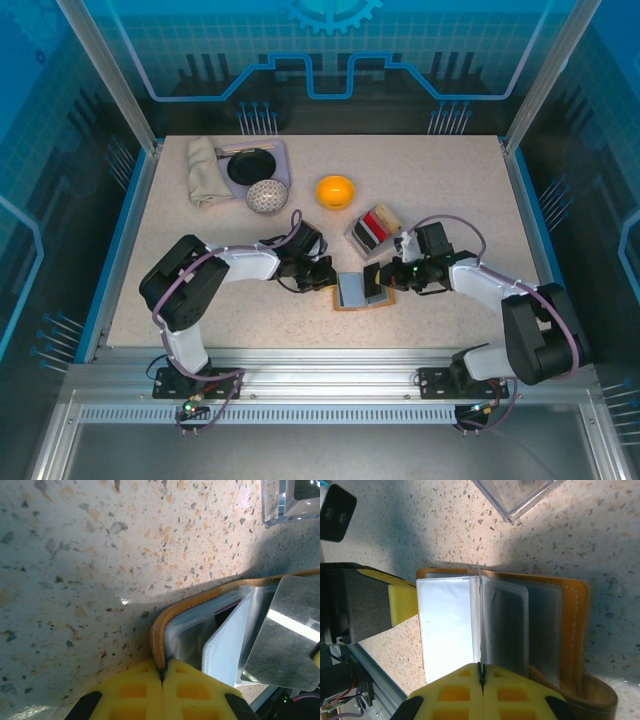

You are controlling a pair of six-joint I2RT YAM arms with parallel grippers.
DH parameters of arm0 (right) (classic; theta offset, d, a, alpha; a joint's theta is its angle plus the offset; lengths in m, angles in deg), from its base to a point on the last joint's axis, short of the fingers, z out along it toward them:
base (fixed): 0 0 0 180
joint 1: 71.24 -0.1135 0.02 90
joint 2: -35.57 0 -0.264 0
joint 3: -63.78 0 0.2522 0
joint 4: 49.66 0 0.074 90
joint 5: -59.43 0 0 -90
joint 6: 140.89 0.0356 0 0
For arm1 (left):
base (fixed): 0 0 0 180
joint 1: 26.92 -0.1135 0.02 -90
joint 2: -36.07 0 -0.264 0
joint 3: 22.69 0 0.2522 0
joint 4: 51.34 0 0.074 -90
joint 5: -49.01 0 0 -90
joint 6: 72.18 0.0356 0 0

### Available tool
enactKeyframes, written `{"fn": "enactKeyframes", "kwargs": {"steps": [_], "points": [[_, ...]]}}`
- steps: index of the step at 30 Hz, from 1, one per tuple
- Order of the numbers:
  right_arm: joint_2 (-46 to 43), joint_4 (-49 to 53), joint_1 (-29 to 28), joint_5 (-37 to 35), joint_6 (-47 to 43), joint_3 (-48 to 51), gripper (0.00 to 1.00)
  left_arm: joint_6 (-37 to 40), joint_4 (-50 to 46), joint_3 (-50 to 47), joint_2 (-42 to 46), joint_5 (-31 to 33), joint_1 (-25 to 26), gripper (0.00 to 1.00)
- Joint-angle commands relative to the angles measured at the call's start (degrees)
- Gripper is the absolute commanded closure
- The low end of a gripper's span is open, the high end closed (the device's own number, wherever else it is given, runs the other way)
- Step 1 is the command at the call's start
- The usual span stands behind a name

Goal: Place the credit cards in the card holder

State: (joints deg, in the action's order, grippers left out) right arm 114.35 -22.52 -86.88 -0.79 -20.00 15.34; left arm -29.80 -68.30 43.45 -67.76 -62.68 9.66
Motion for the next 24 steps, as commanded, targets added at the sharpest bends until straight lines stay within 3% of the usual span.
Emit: {"fn": "enactKeyframes", "kwargs": {"steps": [1, 10, 24], "points": [[0.8, 0.4, 1.1, 4.0, -2.8, 0.4, 1.00, 1.0, -5.1, -0.1, -1.6, 2.8, -0.4, 1.00], [4.2, -1.5, 1.1, 3.6, -3.0, 1.7, 1.00, -0.3, -3.7, -0.3, -1.7, 1.7, -0.4, 1.00], [8.3, -7.9, -0.3, 9.2, -0.5, 3.2, 1.00, -1.4, -2.8, -0.7, -1.9, 1.5, -0.4, 1.00]]}}
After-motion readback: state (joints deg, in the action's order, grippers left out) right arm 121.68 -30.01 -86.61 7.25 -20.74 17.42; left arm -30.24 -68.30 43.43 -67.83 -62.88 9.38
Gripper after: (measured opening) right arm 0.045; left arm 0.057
